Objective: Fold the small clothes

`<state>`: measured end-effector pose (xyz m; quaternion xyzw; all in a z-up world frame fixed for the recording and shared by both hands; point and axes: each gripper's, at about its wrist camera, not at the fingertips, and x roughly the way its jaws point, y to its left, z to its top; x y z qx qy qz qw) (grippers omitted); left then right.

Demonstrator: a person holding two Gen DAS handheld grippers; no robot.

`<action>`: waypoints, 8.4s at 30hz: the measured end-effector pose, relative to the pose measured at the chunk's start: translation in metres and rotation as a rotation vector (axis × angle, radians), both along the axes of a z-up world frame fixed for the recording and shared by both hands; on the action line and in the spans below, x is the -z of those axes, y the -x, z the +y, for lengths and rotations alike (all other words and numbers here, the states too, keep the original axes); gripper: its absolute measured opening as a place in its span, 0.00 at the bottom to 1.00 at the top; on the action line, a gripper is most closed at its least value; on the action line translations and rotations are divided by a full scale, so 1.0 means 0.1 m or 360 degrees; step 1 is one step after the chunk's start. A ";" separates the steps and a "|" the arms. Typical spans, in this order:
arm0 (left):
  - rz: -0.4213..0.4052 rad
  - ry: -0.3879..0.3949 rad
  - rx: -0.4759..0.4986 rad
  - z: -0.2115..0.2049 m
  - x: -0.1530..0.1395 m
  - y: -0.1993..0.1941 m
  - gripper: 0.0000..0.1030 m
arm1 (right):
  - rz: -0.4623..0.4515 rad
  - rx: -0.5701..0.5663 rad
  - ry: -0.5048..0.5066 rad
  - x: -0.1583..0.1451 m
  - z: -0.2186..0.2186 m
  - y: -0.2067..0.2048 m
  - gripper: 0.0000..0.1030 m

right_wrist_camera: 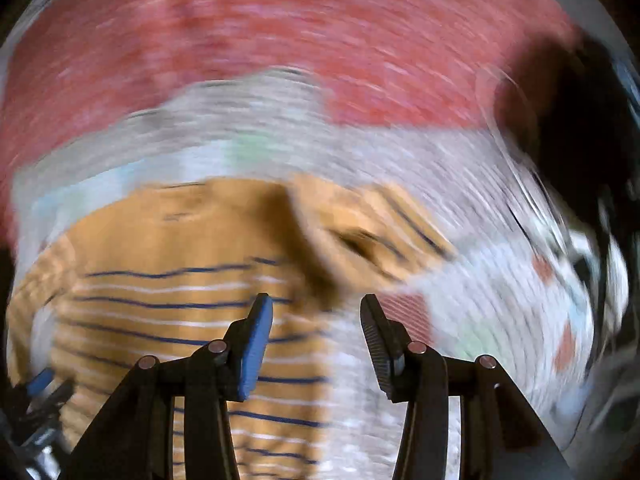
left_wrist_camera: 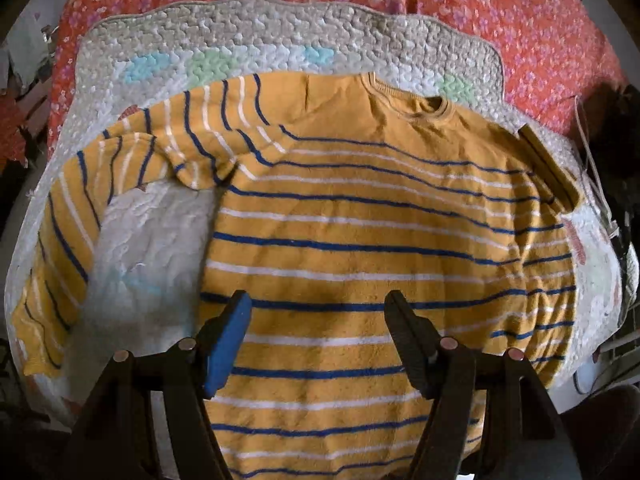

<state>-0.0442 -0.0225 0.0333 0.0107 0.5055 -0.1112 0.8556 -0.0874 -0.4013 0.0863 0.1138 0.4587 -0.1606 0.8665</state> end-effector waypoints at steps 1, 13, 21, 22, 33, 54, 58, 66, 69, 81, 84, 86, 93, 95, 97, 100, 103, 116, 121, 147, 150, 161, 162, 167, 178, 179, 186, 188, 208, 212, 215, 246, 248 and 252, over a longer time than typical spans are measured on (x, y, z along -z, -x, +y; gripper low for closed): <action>0.0005 -0.0013 0.0004 -0.03 0.03 0.00 0.66 | -0.0007 0.0047 -0.0042 0.06 -0.13 0.02 0.48; -0.0125 -0.0128 0.0119 -0.41 0.17 0.11 0.67 | -0.0165 0.0738 -0.0657 0.96 -1.53 -0.53 0.49; -0.0133 -0.0155 0.0099 -0.45 0.20 0.01 0.69 | -0.0250 0.0549 -0.0682 0.96 -1.42 -0.91 0.08; -0.0124 -0.0138 0.0089 -0.44 0.19 -0.01 0.69 | -0.0283 0.0550 -0.0646 0.88 -1.43 -0.86 0.08; -0.0065 -0.0052 -0.0003 -0.27 0.15 -0.10 0.69 | -0.0207 0.1149 -0.0181 0.57 -2.02 0.36 0.13; -0.0107 -0.0139 0.0029 -0.24 0.08 0.38 0.69 | -0.0153 0.0278 -0.0391 0.55 0.05 0.71 0.41; -0.0097 -0.0152 0.0027 -0.23 0.11 0.40 0.69 | -0.0162 0.0299 -0.0384 0.55 0.04 0.75 0.44; -0.0065 -0.0138 0.0017 -0.24 0.18 0.35 0.69 | -0.0128 0.0329 -0.0424 0.65 -0.05 0.65 0.44; -0.0065 -0.0136 0.0024 -0.25 0.19 0.32 0.70 | -0.0112 0.0335 -0.0431 0.69 -0.04 0.60 0.44; -0.0084 -0.0069 0.0026 -0.26 0.09 0.23 0.72 | -0.0307 0.0583 -0.0445 0.25 -0.70 0.77 0.45; -0.0073 -0.0022 0.0040 -0.28 0.04 0.21 0.72 | -0.0311 0.0679 -0.0408 0.11 -1.11 0.85 0.45; -0.0061 -0.0008 0.0056 -0.31 0.04 0.20 0.72 | -0.0284 0.0652 -0.0388 0.11 -1.26 0.79 0.45; -0.0046 -0.0044 0.0060 -0.33 0.08 0.24 0.72 | -0.0056 0.0343 -0.0215 0.39 -1.15 0.28 0.45; -0.0031 -0.0054 0.0053 -0.32 0.11 0.23 0.72 | -0.0018 0.0295 -0.0095 0.43 -1.11 0.23 0.47; -0.0015 -0.0060 0.0048 -0.32 0.13 0.22 0.72 | 0.0011 0.0283 0.0000 0.48 -1.12 0.21 0.52; -0.0014 -0.0065 0.0051 -0.32 0.14 0.22 0.72 | 0.0070 0.0304 0.0066 0.62 -1.20 0.18 0.53; -0.0016 -0.0068 0.0051 -0.33 0.14 0.23 0.72 | 0.0085 0.0296 0.0080 0.69 -1.23 0.16 0.49; -0.0004 0.0012 -0.0055 -0.09 0.08 0.10 0.72 | -0.0558 0.0394 -0.0885 0.10 -1.22 0.40 0.09; 0.0050 0.0119 -0.0113 0.07 0.06 0.02 0.72 | -0.0399 -0.0053 -0.1196 0.24 -0.18 -0.28 0.09; 0.0403 0.0108 0.0364 -2.11 0.31 -0.74 0.24 | -0.0554 0.0318 -0.1136 0.40 -1.15 -0.16 0.54; 0.0434 0.0061 0.0360 -2.16 0.34 -0.74 0.06 | -0.0580 0.0357 -0.1112 0.37 -1.26 -0.09 0.54; 0.0191 0.0300 0.0004 -0.86 -0.40 -1.12 0.06 | -0.0586 0.0387 -0.1008 0.31 -1.17 -0.09 0.55; 0.0145 0.0264 -0.0054 -0.67 -0.45 -1.18 0.06 | -0.0566 0.0352 -0.0991 0.31 -1.10 -0.15 0.55; 0.0162 0.0221 -0.0360 0.21 -0.27 -1.40 0.06 | -0.0449 0.0238 -0.0922 0.39 -0.72 -0.46 0.55; 0.0209 0.0301 -0.0483 0.75 0.19 -1.73 0.06 | -0.0211 0.0166 -0.0695 0.75 -0.10 -1.04 0.55; 0.0206 0.0288 -0.0478 0.73 0.18 -1.74 0.06 | -0.0195 0.0138 -0.0713 0.78 -0.07 -1.08 0.45; 0.0161 0.0139 -0.0430 0.58 0.27 -1.95 0.06 | -0.0232 0.0196 -0.0487 0.62 -0.08 -1.16 0.08; 0.0139 0.0086 -0.0411 0.50 0.29 -1.99 0.07 | -0.0185 0.0235 -0.0495 0.70 -0.12 -1.20 0.08; -0.0056 0.0174 -0.0459 0.85 -0.25 -0.96 0.28 | -0.0103 -0.0273 -0.0166 0.63 0.33 -0.47 0.55; -0.0037 0.0155 -0.0474 0.90 -0.15 -0.63 0.31 | -0.0037 -0.0088 -0.0147 0.78 0.19 -0.49 0.11; 0.0012 0.0136 -0.0476 0.91 0.01 -0.45 0.31 | -0.0124 0.0252 -0.0630 0.96 -0.35 -0.30 0.12; 0.0167 0.0196 -0.0345 1.01 0.29 0.28 0.33 | 0.0523 0.0047 -0.0486 1.46 0.55 1.46 0.04; 0.0166 0.0193 -0.0338 1.01 0.30 0.27 0.35 | 0.0545 -0.0004 -0.0416 1.45 0.63 1.44 0.06; 0.0173 0.0183 -0.0317 0.98 0.33 0.27 0.40 | 0.0523 -0.0013 -0.0480 1.37 0.68 1.51 0.21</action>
